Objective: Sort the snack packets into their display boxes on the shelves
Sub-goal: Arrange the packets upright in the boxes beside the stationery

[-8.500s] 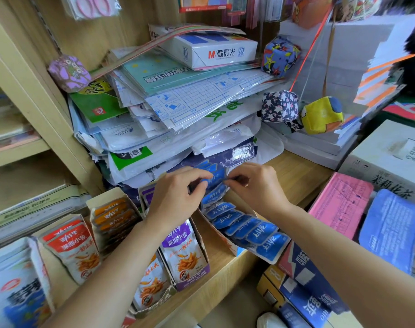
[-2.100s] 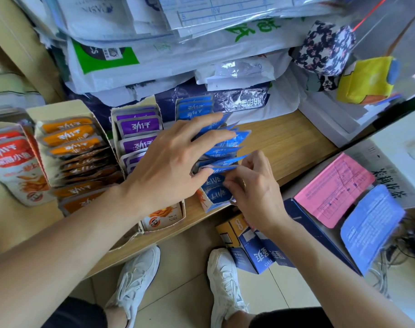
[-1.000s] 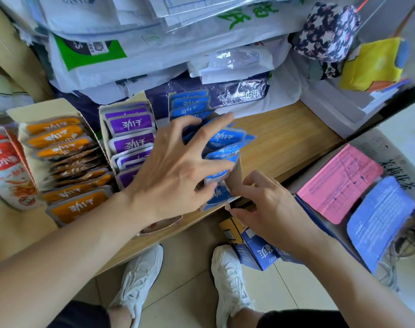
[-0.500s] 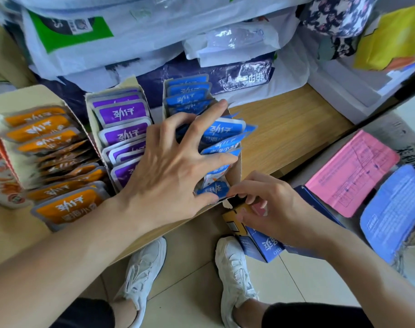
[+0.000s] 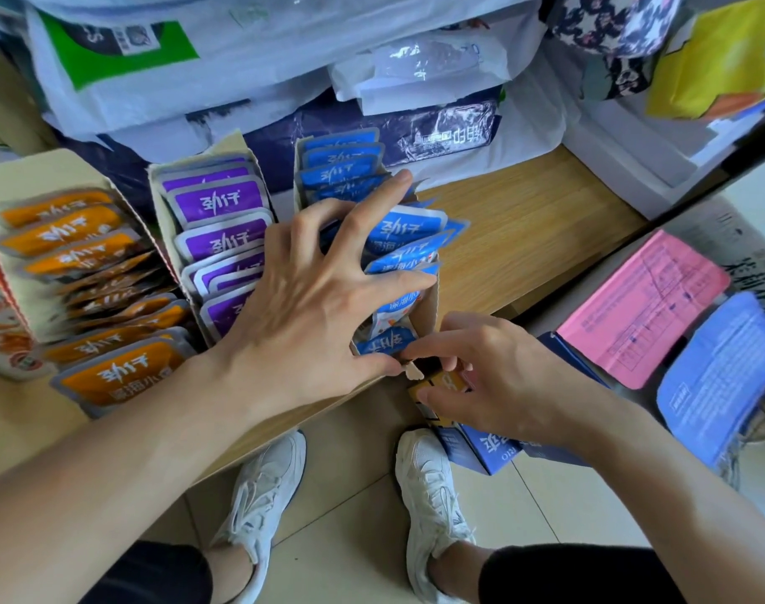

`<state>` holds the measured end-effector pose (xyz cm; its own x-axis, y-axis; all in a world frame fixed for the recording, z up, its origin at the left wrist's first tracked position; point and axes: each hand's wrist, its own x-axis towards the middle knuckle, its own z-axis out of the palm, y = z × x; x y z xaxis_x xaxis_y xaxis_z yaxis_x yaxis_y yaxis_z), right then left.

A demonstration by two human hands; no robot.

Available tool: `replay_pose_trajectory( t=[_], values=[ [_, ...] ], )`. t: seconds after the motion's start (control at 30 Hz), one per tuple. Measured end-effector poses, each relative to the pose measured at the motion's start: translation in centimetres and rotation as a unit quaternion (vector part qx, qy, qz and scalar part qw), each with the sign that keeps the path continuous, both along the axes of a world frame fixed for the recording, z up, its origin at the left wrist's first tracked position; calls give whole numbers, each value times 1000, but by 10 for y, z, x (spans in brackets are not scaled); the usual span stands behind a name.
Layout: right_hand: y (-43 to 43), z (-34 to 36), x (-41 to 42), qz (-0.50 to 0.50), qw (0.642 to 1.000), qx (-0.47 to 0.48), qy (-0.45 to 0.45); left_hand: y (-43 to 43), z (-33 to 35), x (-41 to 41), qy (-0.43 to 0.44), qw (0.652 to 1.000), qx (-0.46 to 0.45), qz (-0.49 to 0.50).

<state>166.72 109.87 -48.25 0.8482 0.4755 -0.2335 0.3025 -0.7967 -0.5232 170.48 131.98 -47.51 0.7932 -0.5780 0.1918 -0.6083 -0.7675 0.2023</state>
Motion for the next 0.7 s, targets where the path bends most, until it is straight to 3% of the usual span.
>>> replay_pose_trajectory(
  t=[0.43,0.57,0.7],
  values=[
    [4,2,-10,54,989,-95,-97,2,1,-1,-6,1000,-2,2],
    [3,-1,-7,62,991,-85,-88,1,1,0,-6,1000,-1,-1],
    [-1,4,-7,30,998,-15,-58,2,1,1,-11,1000,-11,4]
  ],
)
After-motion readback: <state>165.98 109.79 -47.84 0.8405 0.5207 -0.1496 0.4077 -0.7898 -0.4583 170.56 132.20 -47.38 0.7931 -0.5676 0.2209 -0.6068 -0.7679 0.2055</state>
